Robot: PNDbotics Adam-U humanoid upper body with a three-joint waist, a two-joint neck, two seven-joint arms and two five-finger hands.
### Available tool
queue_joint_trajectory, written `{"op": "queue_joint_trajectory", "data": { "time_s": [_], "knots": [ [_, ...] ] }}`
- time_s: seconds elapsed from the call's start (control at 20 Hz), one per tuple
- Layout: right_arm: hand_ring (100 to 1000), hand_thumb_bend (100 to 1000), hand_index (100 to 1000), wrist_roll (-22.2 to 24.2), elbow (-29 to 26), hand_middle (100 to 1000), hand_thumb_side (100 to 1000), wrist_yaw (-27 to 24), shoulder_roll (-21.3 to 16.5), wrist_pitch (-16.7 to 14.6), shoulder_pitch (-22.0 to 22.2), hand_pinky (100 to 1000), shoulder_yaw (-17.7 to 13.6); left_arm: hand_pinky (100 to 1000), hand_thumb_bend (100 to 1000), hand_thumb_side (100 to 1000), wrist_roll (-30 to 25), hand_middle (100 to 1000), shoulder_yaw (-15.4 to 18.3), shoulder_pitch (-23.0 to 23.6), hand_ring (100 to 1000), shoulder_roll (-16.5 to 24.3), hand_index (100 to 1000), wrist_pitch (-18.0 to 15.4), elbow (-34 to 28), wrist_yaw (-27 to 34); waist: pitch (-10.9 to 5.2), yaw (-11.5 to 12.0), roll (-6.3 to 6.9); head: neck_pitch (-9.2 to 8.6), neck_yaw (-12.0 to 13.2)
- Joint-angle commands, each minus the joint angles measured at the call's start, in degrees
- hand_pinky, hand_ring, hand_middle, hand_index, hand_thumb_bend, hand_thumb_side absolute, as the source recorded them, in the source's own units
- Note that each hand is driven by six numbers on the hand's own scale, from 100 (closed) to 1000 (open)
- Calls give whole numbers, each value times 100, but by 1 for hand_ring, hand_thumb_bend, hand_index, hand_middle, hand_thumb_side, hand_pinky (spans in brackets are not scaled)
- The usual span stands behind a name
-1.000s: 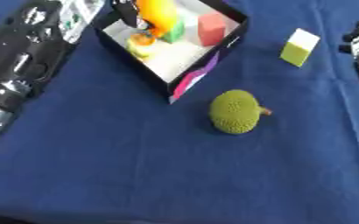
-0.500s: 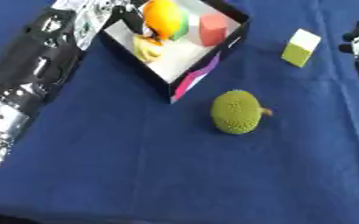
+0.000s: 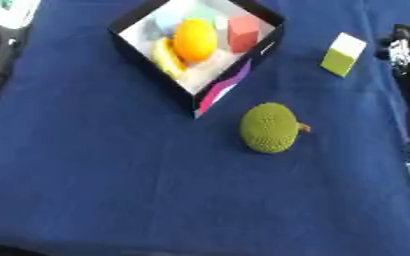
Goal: Pick up objects on the table and place them in the box.
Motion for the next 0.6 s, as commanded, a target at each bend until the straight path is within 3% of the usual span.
{"op": "queue_joint_trajectory", "data": {
  "time_s": [0.05, 0.35, 0.4, 0.6],
  "knots": [
    [767, 100, 859, -49, -123, 718, 690, 1, -189, -6, -19, 984, -87, 748, 171, 186, 179, 787, 245, 313, 777, 637, 837, 300, -1098, 771, -308, 32, 14, 11, -73],
    [767, 100, 859, -101, -136, 718, 686, -3, -219, -13, 5, 984, -139, 726, 100, 319, 1687, 784, 867, 1637, 764, 1057, 828, 964, -2445, 2195, -317, 102, -14, -36, -180],
    [767, 100, 859, -110, -136, 718, 686, -5, -221, -13, 8, 983, -148, 712, 100, 398, 2029, 776, 997, 1882, 752, 1027, 821, 1005, -2587, 2451, -310, 115, -27, -51, -210],
    [767, 100, 859, -132, -140, 718, 686, -7, -224, -10, 4, 983, -169, 698, 100, 511, 3374, 772, 1445, 2792, 743, 718, 817, 961, -3053, 3286, -280, 136, -73, -96, -282]
  ]
}}
